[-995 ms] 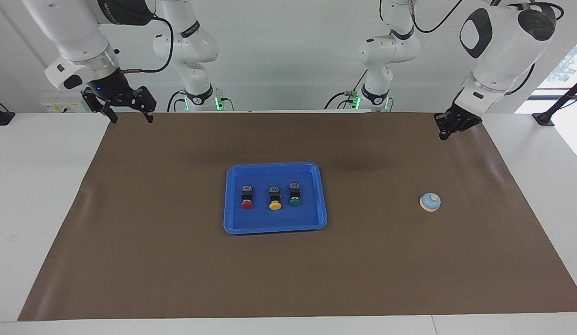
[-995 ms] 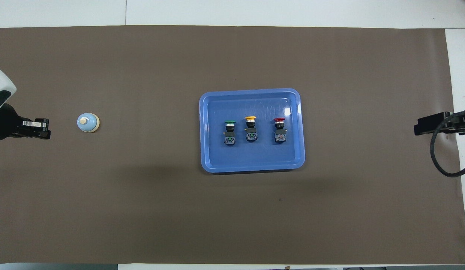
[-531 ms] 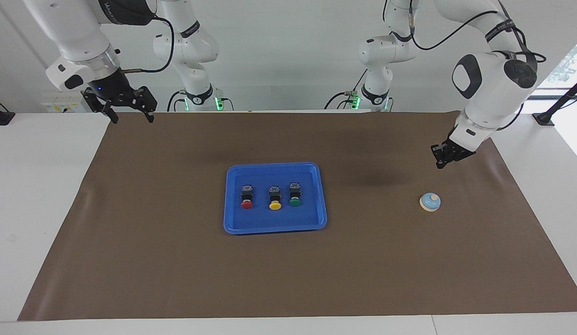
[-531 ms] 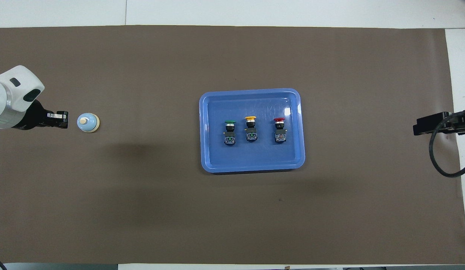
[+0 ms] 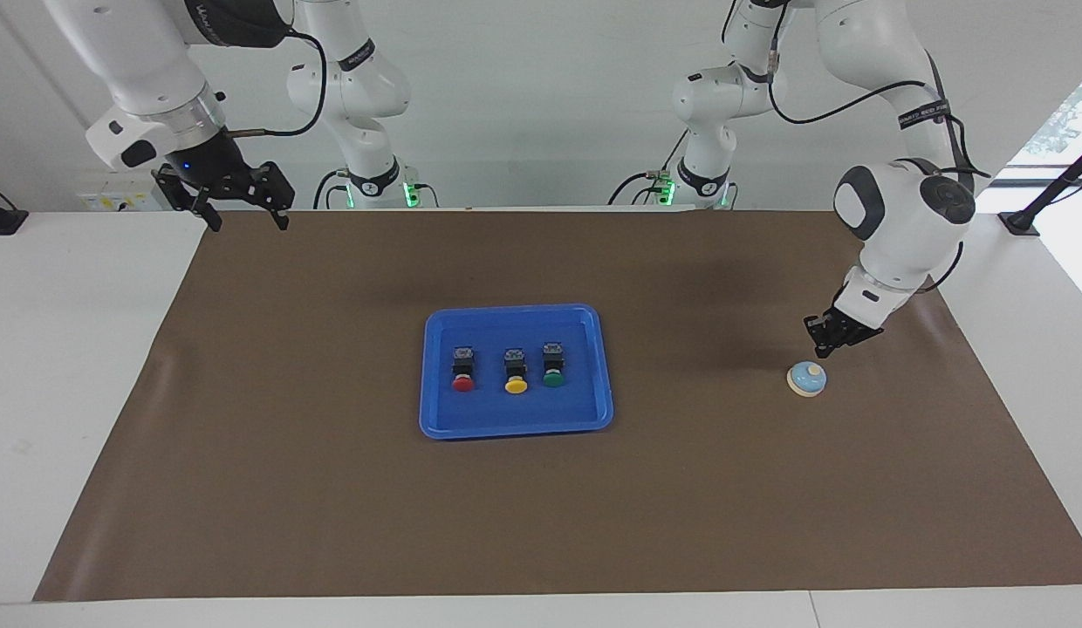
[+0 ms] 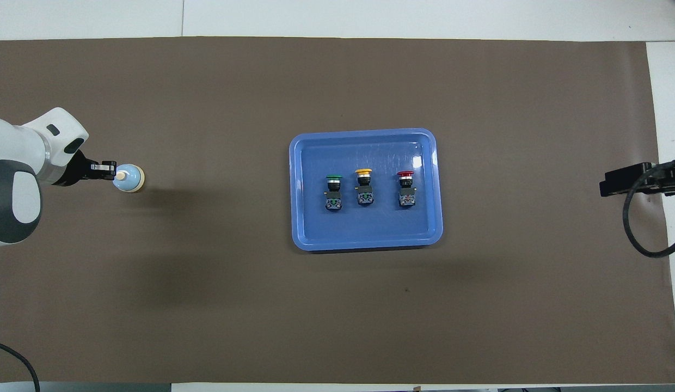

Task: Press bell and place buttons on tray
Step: 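Press down on the white bell again with the left gripper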

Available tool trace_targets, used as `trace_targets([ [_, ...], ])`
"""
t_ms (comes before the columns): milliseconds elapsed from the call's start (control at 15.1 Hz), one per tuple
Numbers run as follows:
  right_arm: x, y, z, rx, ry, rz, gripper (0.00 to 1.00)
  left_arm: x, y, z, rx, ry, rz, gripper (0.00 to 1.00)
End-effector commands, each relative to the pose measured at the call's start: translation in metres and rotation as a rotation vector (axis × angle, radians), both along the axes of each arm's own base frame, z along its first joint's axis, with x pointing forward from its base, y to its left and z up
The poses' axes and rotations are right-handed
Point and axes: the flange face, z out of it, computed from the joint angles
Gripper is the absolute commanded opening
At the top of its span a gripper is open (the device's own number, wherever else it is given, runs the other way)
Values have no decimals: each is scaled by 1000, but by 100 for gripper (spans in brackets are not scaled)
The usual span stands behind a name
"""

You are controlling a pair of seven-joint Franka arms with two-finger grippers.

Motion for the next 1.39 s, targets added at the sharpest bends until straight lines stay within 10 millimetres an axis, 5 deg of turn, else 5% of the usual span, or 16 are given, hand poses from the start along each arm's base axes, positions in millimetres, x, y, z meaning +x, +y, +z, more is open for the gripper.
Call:
trace_targets([
  [0,-4,-1,2,-10,8,-12,100,3,9,-21,14,-34,-6,0],
  [464,-4,-1,3,-10,7,-12,100,4,15,-61,10,-7,-8,0],
  [597,-4,-1,3,-10,7,-12,100,12,15,-44,16,-8,-15,0],
  [796,-4,-1,3,-10,7,-10,100,29,13,30,18,39,-21,1],
  [929,-4,-1,3,-10,7,-10,100,27,8,80,19,78,-23,42],
  [995,-4,-2,3,-10,7,-12,100,21,3,91,20,95,-31,84],
  [1061,-4,-1,3,-10,7,-10,100,8,0,112,26,100,-33,100],
  [1327,-4,-1,2,-10,8,-10,100,-37,-7,177,42,133,-38,100],
])
